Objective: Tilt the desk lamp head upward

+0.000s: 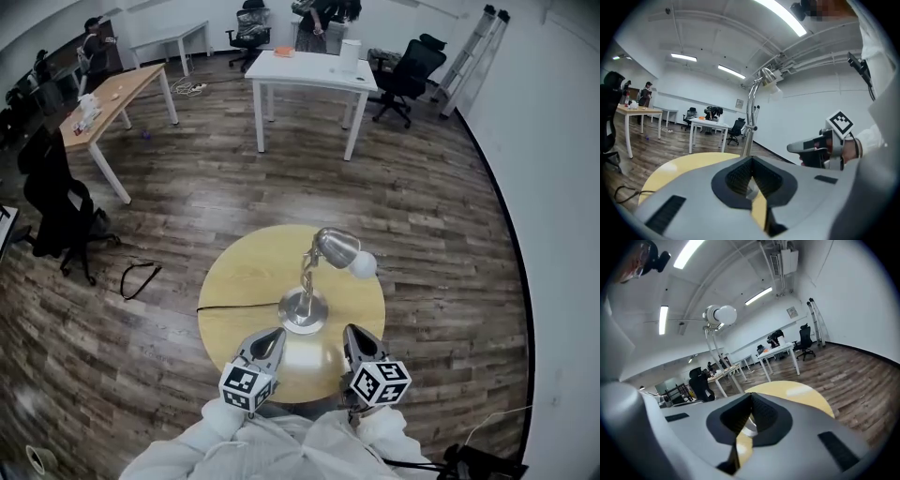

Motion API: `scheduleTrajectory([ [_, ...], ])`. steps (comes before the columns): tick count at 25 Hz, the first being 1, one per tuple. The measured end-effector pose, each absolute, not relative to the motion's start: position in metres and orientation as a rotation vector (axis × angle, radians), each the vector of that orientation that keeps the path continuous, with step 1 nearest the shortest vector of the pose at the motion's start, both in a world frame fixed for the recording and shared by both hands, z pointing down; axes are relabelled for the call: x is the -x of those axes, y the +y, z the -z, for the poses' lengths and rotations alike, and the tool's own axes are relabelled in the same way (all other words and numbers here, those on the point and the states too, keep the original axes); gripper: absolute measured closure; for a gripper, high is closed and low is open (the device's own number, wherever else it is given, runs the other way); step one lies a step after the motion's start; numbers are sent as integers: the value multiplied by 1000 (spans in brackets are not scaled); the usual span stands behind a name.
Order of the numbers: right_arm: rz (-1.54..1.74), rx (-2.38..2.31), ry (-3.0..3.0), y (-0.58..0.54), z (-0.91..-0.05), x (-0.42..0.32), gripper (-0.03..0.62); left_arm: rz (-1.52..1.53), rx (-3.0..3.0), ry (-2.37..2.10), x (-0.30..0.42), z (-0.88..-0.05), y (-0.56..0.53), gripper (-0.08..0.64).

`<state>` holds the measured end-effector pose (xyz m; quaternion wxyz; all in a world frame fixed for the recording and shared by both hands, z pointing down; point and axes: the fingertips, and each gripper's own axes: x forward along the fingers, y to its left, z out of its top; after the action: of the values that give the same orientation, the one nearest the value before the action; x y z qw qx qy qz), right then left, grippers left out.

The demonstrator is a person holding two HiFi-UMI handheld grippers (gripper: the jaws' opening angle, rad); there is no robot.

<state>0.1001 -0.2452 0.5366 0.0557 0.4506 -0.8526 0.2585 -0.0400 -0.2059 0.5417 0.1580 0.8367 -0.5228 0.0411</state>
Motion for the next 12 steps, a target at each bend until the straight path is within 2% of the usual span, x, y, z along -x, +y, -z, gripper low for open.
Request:
scheduleTrajectory([
  [6,-891,-1285,-2584,-220,-558,-81,580,-269,-2380,-1424,0,-557,-176,558],
  [12,-927,-1246,-2582,-200,-564,-90,580,-210,-2301,-1455,-2,-554,-163,558],
])
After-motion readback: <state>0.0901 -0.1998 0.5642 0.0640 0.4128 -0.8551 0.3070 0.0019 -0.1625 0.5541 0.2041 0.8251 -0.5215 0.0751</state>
